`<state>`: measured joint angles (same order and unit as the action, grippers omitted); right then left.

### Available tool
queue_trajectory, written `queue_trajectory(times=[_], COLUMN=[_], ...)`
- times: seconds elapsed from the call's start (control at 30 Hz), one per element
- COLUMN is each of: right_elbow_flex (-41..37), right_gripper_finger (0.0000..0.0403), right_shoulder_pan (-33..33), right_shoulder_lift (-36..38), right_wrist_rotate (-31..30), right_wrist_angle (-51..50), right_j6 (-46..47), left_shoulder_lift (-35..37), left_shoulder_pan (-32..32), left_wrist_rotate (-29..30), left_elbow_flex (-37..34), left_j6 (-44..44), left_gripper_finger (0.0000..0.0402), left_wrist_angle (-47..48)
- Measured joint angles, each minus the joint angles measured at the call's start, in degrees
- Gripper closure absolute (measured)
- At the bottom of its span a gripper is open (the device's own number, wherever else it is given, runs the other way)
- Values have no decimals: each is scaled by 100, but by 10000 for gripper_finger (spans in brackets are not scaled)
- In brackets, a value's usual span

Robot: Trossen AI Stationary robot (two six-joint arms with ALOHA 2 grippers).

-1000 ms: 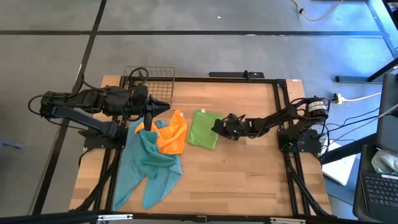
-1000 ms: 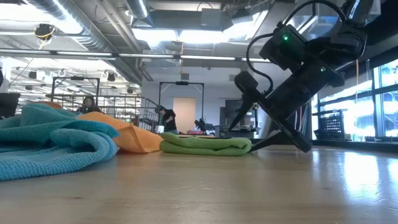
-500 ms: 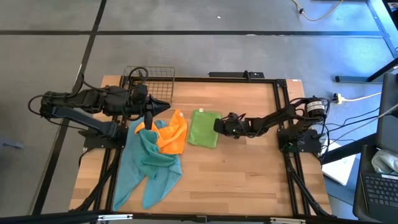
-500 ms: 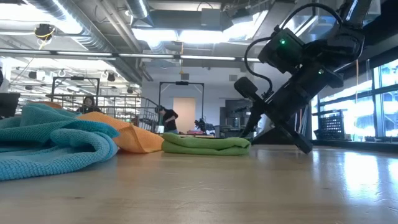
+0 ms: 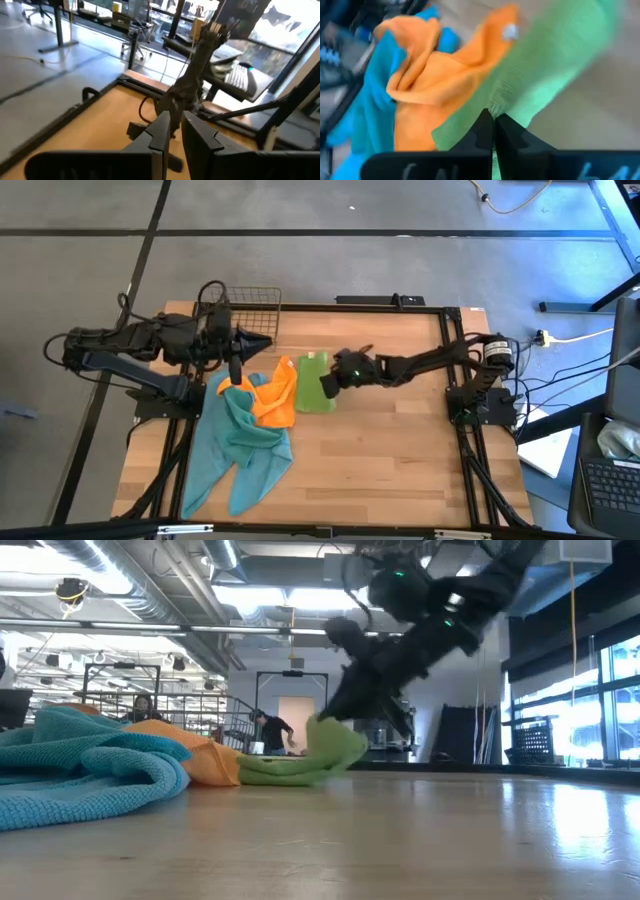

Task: Fold microfiber towels
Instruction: Put the folded green microfiber cloth into the wire basket

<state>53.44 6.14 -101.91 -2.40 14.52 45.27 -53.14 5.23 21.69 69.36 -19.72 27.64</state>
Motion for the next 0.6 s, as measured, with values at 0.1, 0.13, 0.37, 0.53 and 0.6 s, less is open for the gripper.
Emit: queue_trajectory(times=[0.1, 0.13, 0.37, 0.53, 0.6], right_elbow_flex=[760, 1017, 2679, 3519, 3805], right_gripper_finger=[399, 400, 401, 401, 401], right_shoulder_pan=[164, 208, 366, 394, 392], right_shoulder_lift=[31, 28, 24, 24, 24], right_wrist_rotate=[497, 656, 982, 1267, 1383], right_wrist_angle=[-856, -1227, -3391, -4403, -4726], right_j6=[-1058, -1390, -3832, -4851, -5157], left_shoulder_lift=[2, 0, -268, -537, -645], left_shoulder_pan=[-385, -528, -1220, -1776, -2041], left_wrist_rotate=[-398, -602, -1996, -3025, -3428], left_elbow_flex=[64, 118, 205, 206, 205], left_j6=[284, 396, 1926, 2547, 2586], left_gripper_finger=[360, 360, 339, 300, 282], left_wrist_angle=[132, 211, 372, 301, 330])
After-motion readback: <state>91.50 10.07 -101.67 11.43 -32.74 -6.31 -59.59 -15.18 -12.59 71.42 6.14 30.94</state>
